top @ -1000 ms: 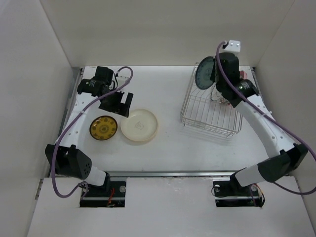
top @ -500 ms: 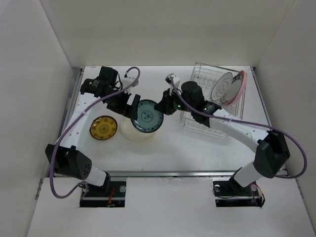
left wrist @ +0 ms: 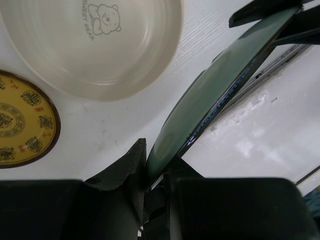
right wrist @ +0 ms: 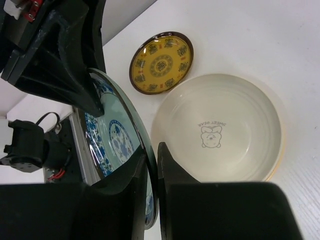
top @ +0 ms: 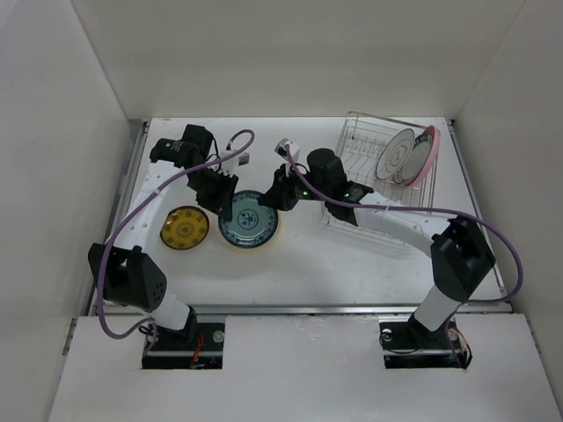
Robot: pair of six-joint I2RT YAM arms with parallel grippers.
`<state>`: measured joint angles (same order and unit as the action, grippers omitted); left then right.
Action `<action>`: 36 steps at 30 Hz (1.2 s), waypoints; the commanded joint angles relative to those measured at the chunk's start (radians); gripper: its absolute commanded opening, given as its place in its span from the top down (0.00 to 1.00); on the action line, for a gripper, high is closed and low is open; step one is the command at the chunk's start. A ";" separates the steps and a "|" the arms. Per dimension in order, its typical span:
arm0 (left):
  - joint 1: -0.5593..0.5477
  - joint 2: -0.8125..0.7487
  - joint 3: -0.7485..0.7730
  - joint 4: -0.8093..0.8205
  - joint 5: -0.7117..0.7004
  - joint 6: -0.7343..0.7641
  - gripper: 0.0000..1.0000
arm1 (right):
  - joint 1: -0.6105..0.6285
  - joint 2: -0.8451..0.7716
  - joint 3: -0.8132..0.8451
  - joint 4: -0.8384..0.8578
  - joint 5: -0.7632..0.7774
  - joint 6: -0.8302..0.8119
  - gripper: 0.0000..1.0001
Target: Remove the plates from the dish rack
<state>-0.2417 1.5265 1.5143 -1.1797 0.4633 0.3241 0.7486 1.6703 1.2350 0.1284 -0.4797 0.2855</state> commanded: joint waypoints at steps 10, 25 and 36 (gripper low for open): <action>0.200 -0.045 0.034 -0.053 -0.172 -0.025 1.00 | 0.021 0.143 0.210 0.074 -0.051 0.112 0.47; 0.657 0.208 -0.005 -0.127 -0.090 0.182 1.00 | 0.021 0.074 0.103 0.051 -0.043 0.090 0.42; 0.578 0.412 0.075 -0.041 -0.288 0.128 1.00 | 0.021 0.025 0.047 0.020 -0.002 0.060 0.42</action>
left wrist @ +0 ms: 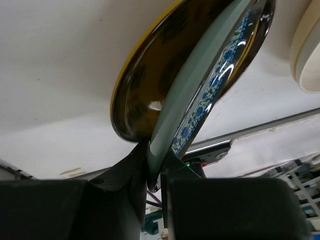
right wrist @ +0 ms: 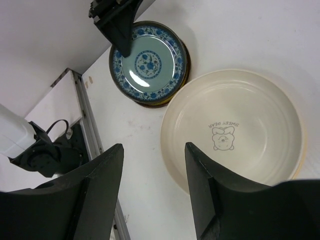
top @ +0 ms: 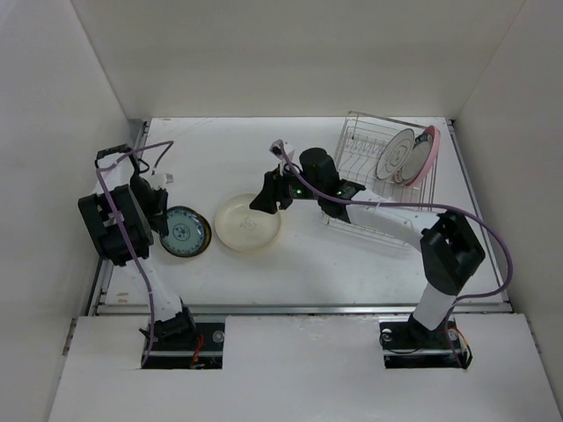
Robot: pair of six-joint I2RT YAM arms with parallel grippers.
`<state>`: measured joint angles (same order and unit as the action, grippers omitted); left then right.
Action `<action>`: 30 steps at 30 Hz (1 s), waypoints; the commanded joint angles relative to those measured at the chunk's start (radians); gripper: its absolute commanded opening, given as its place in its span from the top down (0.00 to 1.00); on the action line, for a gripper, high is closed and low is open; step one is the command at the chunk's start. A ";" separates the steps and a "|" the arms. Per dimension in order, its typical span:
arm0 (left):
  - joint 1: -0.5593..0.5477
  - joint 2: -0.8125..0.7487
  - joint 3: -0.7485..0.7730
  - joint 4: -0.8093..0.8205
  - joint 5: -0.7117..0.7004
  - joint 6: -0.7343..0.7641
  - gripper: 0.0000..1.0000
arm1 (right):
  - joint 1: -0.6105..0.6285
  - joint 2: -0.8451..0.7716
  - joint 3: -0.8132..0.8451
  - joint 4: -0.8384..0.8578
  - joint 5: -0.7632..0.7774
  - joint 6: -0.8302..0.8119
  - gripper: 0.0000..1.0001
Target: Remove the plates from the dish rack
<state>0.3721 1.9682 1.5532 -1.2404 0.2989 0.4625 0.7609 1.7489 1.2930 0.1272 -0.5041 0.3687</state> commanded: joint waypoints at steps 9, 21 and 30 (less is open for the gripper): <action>-0.068 -0.029 -0.018 0.098 -0.313 -0.062 0.74 | 0.009 -0.101 -0.011 -0.034 0.041 -0.051 0.42; -0.121 -0.041 -0.084 0.121 -0.362 -0.025 0.59 | 0.009 -0.143 0.019 -0.110 0.114 -0.085 0.42; -0.130 -0.251 -0.084 0.199 -0.402 -0.129 0.59 | -0.152 -0.178 0.236 -0.542 0.678 0.025 0.22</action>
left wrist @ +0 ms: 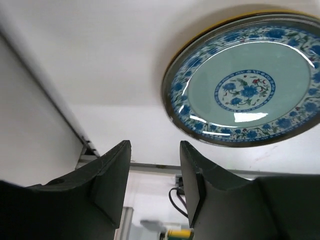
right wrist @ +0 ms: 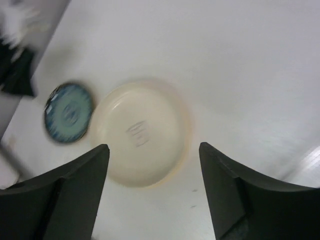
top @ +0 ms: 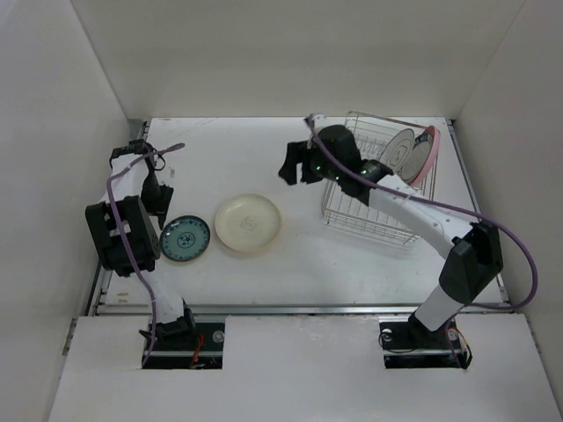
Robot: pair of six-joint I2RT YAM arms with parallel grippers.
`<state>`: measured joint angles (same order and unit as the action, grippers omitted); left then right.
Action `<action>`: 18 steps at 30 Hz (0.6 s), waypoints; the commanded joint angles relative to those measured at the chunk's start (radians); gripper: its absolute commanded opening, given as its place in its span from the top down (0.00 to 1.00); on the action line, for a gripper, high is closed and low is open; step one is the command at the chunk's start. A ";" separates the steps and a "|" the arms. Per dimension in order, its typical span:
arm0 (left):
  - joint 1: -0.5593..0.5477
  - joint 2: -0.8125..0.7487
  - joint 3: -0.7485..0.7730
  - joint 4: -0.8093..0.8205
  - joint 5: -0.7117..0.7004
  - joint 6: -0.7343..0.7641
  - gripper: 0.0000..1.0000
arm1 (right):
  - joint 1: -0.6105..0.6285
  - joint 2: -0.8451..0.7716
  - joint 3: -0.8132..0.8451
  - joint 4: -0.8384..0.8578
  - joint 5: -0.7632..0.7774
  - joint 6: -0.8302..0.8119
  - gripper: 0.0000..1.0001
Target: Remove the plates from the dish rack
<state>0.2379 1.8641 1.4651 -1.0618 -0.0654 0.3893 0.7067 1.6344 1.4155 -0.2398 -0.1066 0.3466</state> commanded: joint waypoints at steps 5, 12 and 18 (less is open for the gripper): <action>0.005 -0.307 -0.006 0.081 -0.047 -0.148 0.58 | -0.361 -0.032 0.230 -0.302 0.487 0.048 0.20; 0.005 -0.393 -0.034 0.086 0.013 -0.193 0.55 | -0.541 0.159 0.385 -0.392 0.570 0.035 0.24; 0.005 -0.404 -0.065 0.077 0.022 -0.182 0.55 | -0.610 0.248 0.395 -0.382 0.565 0.035 0.36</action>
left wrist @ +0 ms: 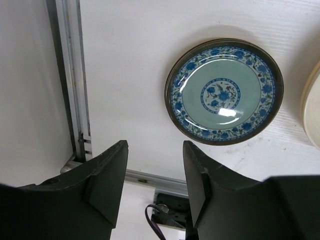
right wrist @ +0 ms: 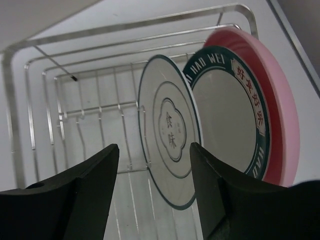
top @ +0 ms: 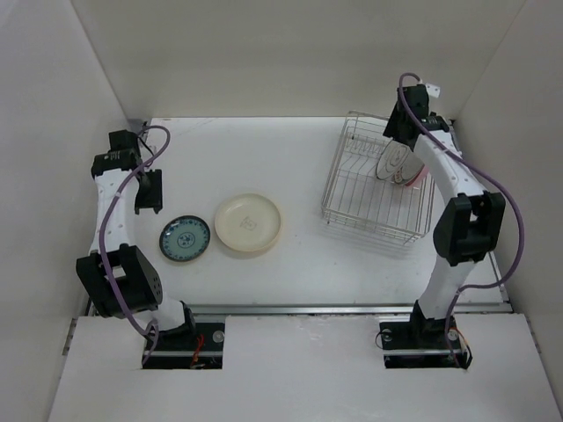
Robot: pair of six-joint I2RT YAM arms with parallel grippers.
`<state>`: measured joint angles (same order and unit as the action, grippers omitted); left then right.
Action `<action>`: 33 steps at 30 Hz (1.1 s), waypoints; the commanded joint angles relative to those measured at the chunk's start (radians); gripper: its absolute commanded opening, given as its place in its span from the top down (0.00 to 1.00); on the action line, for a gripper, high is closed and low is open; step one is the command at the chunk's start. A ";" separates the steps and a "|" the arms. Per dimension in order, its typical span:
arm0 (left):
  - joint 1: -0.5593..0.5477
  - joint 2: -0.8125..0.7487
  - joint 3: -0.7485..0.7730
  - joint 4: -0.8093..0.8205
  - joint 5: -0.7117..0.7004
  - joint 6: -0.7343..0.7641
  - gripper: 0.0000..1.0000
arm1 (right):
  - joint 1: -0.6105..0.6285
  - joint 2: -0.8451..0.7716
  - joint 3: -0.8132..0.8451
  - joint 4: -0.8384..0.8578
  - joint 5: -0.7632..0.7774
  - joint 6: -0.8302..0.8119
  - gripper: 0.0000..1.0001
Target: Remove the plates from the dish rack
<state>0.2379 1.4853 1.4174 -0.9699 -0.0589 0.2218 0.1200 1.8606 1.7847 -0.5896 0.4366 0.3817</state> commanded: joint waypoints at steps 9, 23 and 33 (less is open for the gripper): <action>0.005 -0.034 -0.044 -0.015 0.025 -0.015 0.55 | -0.043 0.014 -0.080 0.005 0.073 0.011 0.37; 0.005 -0.034 -0.044 -0.033 0.064 -0.015 0.54 | -0.054 -0.193 -0.159 0.030 0.088 -0.069 0.42; 0.005 -0.025 -0.044 -0.033 0.073 -0.015 0.54 | -0.083 -0.083 -0.087 -0.013 0.011 -0.087 0.42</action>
<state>0.2379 1.4834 1.3808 -0.9829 0.0006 0.2180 0.0452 1.7306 1.6466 -0.5797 0.4957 0.3103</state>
